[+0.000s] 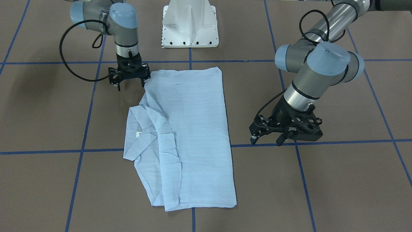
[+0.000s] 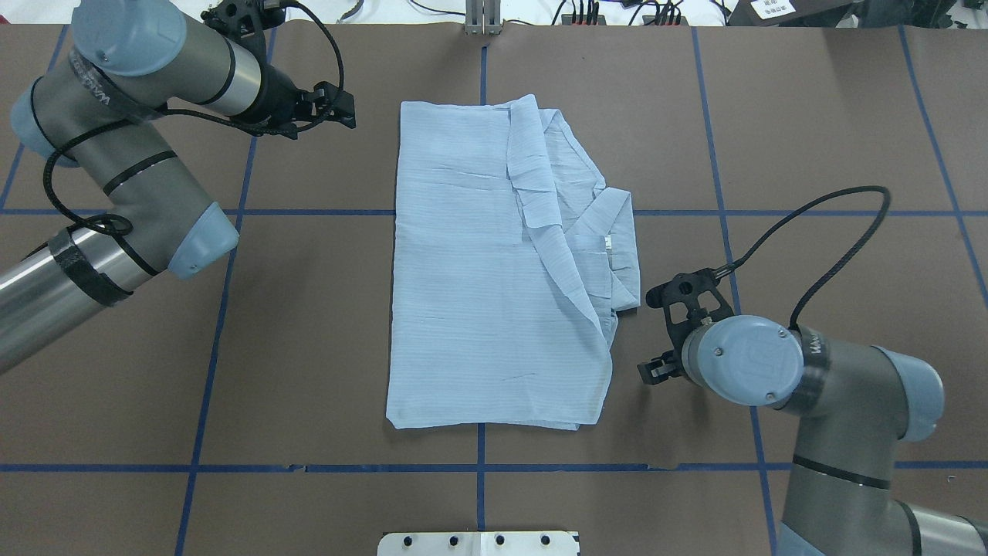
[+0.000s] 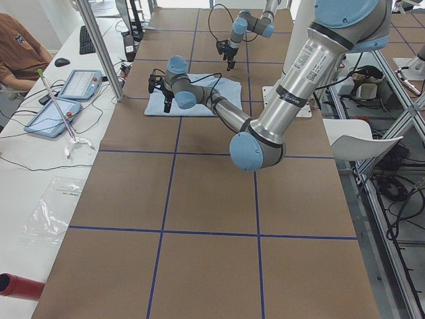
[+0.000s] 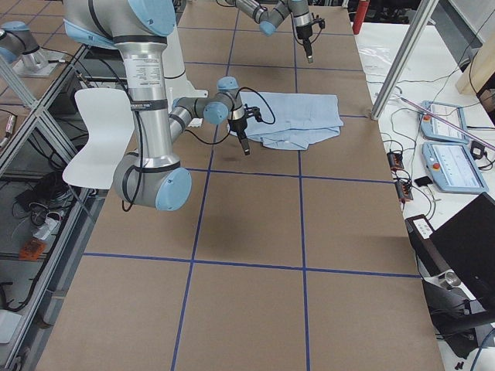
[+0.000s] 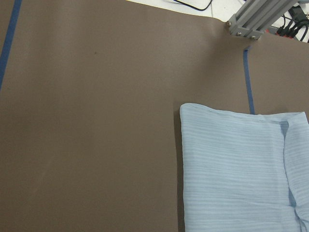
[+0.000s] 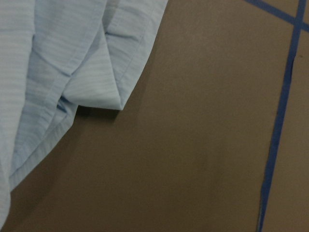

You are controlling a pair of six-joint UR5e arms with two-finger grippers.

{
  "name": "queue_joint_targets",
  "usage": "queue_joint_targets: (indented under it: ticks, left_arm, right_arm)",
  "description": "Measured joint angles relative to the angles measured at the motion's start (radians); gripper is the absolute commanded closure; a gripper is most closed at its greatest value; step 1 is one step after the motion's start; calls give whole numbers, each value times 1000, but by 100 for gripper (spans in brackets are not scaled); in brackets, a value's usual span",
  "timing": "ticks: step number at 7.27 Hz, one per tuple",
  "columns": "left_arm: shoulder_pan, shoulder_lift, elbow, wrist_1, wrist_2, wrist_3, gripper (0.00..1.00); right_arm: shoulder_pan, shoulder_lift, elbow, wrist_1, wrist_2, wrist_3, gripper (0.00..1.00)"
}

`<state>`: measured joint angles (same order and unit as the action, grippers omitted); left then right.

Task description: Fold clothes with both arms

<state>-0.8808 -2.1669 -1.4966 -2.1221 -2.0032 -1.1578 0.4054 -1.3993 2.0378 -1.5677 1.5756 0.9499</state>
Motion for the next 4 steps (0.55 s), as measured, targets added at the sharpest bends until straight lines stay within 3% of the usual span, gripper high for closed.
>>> queue_joint_targets:
  ticks: [2, 4]
  left_arm:
    - [-1, 1, 1, -2, 0, 3, 0]
    - [-1, 4, 8, -8, 0, 9, 0]
  right_arm:
    - [65, 118, -39, -1, 38, -33, 0]
    - [94, 319, -210, 3, 34, -70, 0]
